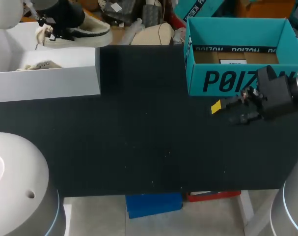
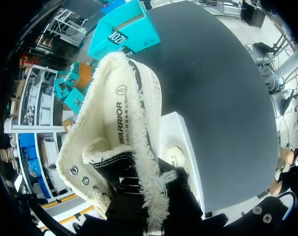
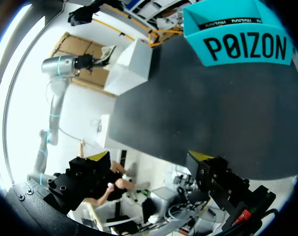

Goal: Take the shoe out of the shoebox, open the shoe tongue, remove and reinsert the insole, then place the shoe into the shoebox

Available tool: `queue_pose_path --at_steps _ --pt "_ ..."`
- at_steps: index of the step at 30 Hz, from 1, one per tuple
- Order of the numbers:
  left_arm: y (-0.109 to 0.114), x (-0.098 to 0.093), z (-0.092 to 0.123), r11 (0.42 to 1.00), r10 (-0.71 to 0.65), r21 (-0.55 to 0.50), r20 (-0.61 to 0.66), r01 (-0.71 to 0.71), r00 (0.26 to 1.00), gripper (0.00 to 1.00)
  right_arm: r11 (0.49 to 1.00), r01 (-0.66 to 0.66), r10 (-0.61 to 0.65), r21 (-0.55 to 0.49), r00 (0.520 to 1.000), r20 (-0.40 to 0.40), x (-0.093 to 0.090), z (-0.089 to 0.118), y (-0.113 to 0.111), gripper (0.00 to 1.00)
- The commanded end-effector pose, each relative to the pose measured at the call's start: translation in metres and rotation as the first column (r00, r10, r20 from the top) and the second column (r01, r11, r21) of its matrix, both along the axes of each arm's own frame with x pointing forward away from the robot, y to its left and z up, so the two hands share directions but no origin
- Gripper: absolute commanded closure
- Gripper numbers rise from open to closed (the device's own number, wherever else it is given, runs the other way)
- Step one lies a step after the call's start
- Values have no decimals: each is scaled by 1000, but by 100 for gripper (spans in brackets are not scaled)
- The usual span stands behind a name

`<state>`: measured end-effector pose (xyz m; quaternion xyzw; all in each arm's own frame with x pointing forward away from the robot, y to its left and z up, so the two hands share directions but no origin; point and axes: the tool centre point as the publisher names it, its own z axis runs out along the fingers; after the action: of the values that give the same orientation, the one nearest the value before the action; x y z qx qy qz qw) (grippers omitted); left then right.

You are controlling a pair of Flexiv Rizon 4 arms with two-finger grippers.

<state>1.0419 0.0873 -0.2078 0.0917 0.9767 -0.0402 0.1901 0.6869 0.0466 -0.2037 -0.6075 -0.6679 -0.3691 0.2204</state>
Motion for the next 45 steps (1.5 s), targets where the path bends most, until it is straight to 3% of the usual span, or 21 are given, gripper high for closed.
queue_pose_path --at_steps 1,14,17,31,40,45 --pt "8 -1 -2 974 222 -32 -3 -222 975 100 1000 1 -1 -2 1000 -1 0 0 1 0" --pt "8 -1 -2 974 222 -32 -3 -222 975 100 1000 1 -1 -2 1000 -1 0 0 1 0" --pt "1 -6 -14 983 184 -18 -14 -184 983 100 1000 1 -1 -2 1000 -1 0 0 1 0" --pt "81 64 -45 940 325 86 67 -330 943 100 1000 1 -1 -2 1000 -1 0 0 1 0" --pt "107 95 -61 937 320 115 87 -329 943 100 1000 1 -1 -2 1000 -1 0 0 1 0" --pt "110 114 -77 933 334 112 81 -342 939 100 1000 1 -1 -2 1000 -1 0 0 1 0"
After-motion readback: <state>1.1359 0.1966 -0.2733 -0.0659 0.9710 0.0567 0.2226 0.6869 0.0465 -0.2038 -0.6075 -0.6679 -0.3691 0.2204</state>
